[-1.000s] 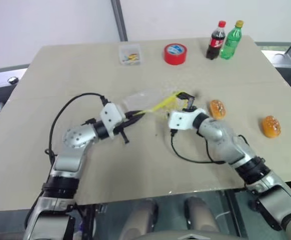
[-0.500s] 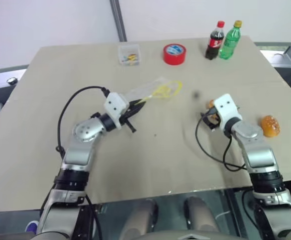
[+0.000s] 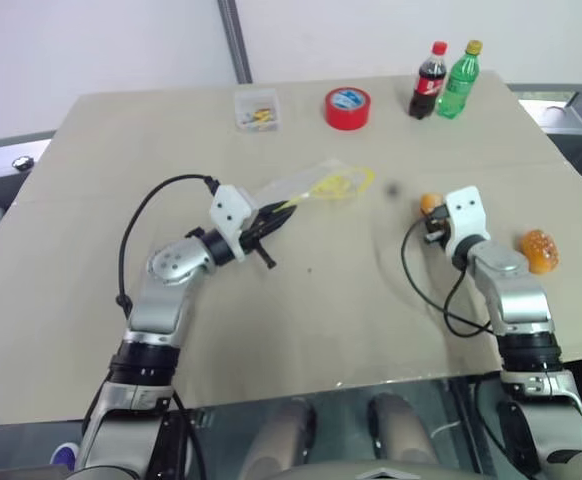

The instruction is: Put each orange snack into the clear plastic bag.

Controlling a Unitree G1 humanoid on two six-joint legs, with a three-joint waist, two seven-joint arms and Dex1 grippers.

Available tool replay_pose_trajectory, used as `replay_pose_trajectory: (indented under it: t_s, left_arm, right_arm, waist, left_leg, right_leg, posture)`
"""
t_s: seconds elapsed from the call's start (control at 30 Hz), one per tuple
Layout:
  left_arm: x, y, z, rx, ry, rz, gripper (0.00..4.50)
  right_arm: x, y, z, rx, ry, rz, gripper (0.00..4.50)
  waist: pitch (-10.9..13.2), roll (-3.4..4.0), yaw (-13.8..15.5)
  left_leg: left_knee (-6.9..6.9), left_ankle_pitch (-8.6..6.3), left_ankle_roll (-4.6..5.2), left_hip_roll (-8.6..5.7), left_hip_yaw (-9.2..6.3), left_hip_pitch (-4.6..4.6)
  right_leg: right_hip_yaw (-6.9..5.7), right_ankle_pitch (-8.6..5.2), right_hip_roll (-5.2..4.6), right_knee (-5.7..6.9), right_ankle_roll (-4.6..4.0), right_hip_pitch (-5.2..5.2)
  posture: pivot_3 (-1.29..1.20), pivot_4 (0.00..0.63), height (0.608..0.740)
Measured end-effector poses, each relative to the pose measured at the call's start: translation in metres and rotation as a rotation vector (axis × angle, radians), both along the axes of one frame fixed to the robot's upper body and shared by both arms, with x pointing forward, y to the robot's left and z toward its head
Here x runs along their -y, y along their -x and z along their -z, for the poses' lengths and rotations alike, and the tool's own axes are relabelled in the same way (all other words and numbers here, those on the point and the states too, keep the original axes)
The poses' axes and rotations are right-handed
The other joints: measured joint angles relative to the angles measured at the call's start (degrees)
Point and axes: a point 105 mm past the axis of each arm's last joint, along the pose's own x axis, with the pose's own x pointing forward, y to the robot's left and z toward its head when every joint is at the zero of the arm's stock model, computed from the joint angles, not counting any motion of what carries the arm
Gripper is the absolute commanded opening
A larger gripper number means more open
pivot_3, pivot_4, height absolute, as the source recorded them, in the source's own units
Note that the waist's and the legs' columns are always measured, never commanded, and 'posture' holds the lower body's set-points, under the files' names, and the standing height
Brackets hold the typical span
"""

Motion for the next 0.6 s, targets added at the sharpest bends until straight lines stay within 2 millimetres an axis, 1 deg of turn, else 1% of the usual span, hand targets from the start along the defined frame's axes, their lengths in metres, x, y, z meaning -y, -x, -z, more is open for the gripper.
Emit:
replay_pose_trajectory:
  t_s: [0.03, 0.1, 0.17, 0.2, 0.27, 0.37, 0.47, 0.53, 0.6]
  left_arm:
    - [0.0, 0.001, 0.0, -0.002, 0.005, 0.006, 0.0]
    - [0.003, 0.004, -0.002, -0.006, 0.008, 0.029, 0.0]
    - [0.005, 0.01, -0.003, -0.002, 0.008, 0.065, 0.0]
    - [0.007, 0.014, -0.004, 0.002, 0.0, 0.086, 0.0]
    - [0.008, 0.019, -0.005, 0.005, -0.012, 0.115, 0.0]
    - [0.012, 0.03, -0.004, 0.012, -0.055, 0.187, 0.0]
    - [0.013, 0.04, 0.001, 0.003, -0.088, 0.232, 0.0]
    - [0.013, 0.049, 0.009, -0.013, -0.13, 0.28, 0.0]
    - [0.013, 0.054, 0.015, -0.028, -0.152, 0.306, 0.0]
  right_arm:
    - [-0.007, 0.003, -0.005, 0.013, -0.012, -0.038, 0.76]
    - [-0.03, 0.013, -0.017, 0.039, -0.041, -0.156, 0.76]
    - [-0.058, 0.024, -0.025, 0.049, -0.06, -0.278, 0.76]
    - [-0.071, 0.029, -0.026, 0.043, -0.057, -0.331, 0.76]
    - [-0.081, 0.031, -0.025, 0.03, -0.057, -0.362, 0.76]
    - [-0.093, 0.037, -0.02, -0.004, -0.016, -0.434, 0.76]
    - [-0.092, 0.039, -0.015, -0.029, 0.032, -0.469, 0.76]
    - [-0.088, 0.04, -0.013, -0.043, 0.065, -0.489, 0.76]
    - [-0.087, 0.041, -0.012, -0.053, 0.066, -0.501, 0.76]
  waist:
    - [0.0, 0.0, 0.0]
    - [0.0, 0.0, 0.0]
    - [0.0, 0.0, 0.0]
    - [0.0, 0.0, 0.0]
    - [0.0, 0.0, 0.2]
    - [0.0, 0.0, 0.4]
    - [0.0, 0.0, 0.4]
    - [0.0, 0.0, 0.4]
    - [0.0, 0.0, 0.3]
  left_leg:
    - [0.0, 0.0, 0.0, 0.0, 0.0, 0.0]
    - [0.0, 0.0, 0.0, 0.01, -0.01, 0.0]
    - [0.0, 0.0, 0.0, 0.01, -0.02, 0.01]
    - [0.0, 0.0, 0.0, 0.01, -0.02, 0.01]
    - [0.01, 0.0, 0.0, 0.0, -0.03, 0.01]
    - [0.01, 0.0, 0.0, 0.0, -0.03, 0.0]
    - [0.01, 0.0, 0.0, 0.0, -0.04, 0.0]
    - [0.0, 0.0, 0.0, 0.0, -0.04, 0.0]
    - [-0.02, 0.0, 0.0, 0.01, -0.04, 0.01]
  right_leg:
    - [0.0, 0.0, 0.0, 0.0, 0.0, 0.0]
    - [-0.01, 0.0, 0.0, 0.0, 0.0, 0.0]
    - [-0.02, 0.0, 0.0, 0.0, 0.0, 0.01]
    - [-0.02, 0.0, 0.0, 0.0, 0.0, 0.01]
    - [-0.03, 0.0, -0.01, -0.01, 0.0, 0.02]
    - [-0.05, 0.0, -0.02, -0.02, 0.0, 0.02]
    - [-0.06, 0.0, -0.02, -0.04, 0.0, 0.02]
    - [-0.06, 0.0, -0.02, -0.05, -0.01, 0.02]
    - [-0.06, 0.0, 0.0, -0.05, -0.01, 0.02]
  posture:
    - [0.0, 0.15, 0.713]
    - [0.0, 0.15, 0.713]
    - [0.0, 0.15, 0.713]
    - [0.0, 0.15, 0.713]
    - [0.0, 0.15, 0.713]
    - [0.0, 0.15, 0.713]
    - [0.0, 0.15, 0.713]
    - [0.0, 0.15, 0.713]
    - [0.0, 0.15, 0.713]
